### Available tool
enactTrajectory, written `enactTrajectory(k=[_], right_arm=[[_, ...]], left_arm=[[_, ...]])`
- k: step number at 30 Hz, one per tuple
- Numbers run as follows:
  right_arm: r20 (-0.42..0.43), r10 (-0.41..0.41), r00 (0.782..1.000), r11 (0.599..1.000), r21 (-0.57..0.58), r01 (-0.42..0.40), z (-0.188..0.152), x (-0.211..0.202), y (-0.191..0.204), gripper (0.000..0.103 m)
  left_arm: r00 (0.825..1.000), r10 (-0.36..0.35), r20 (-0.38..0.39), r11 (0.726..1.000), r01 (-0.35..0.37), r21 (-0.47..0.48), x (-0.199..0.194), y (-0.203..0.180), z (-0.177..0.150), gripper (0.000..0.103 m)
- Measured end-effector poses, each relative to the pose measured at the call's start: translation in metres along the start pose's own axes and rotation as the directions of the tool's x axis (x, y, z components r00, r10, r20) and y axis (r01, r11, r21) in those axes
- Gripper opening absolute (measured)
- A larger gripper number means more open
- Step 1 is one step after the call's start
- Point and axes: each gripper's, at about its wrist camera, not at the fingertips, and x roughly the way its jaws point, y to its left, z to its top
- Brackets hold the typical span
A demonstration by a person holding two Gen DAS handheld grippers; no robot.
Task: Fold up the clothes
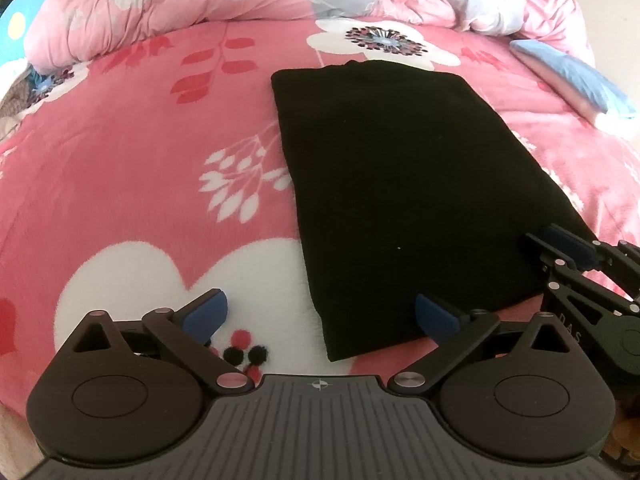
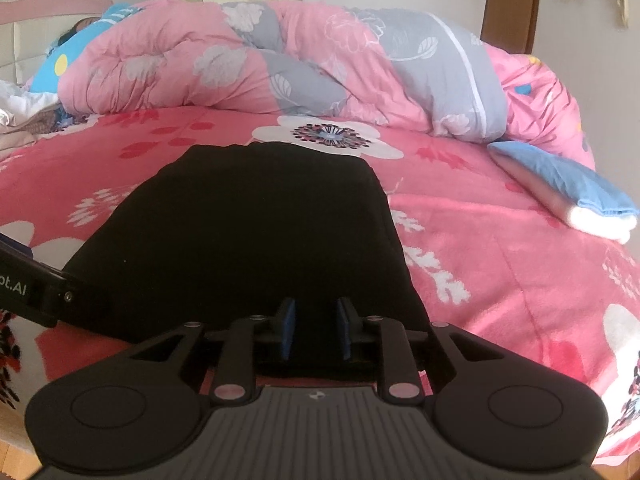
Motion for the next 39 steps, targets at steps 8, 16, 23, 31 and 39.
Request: enactTrajectory(k=[8, 16, 23, 31, 39], right_arm=[[0.001, 0.004, 1.0, 1.0, -0.001, -0.004, 0.0, 0.0, -0.001, 0.025], [0.009, 0.028, 1.0, 0.999, 0.024, -0.028, -0.001, 0.001, -0.007, 0.025], [0.015, 0.057, 0.998, 0.997, 0.052, -0.058, -0.003, 0.001, -0.013, 0.025], [0.021, 0.077, 0.997, 0.994, 0.082, -0.079, -0.004, 0.001, -0.017, 0.026], [0.02, 0.073, 0.997, 0.994, 0.082, -0.074, -0.004, 0.001, -0.017, 0.026]], left_arm=[[1.0, -0.015, -0.005, 1.0, 0.015, -0.016, 0.002, 0.004, -0.001, 0.103], [1.0, -0.029, 0.011, 0.999, 0.029, -0.044, 0.004, 0.007, -0.005, 0.103], [0.998, -0.033, 0.048, 0.997, 0.036, -0.063, 0.004, 0.009, -0.01, 0.103], [0.998, -0.011, 0.067, 0.998, 0.014, -0.055, 0.002, 0.006, -0.013, 0.103], [0.993, -0.027, 0.111, 0.997, 0.034, -0.062, -0.009, 0.009, -0.014, 0.103]])
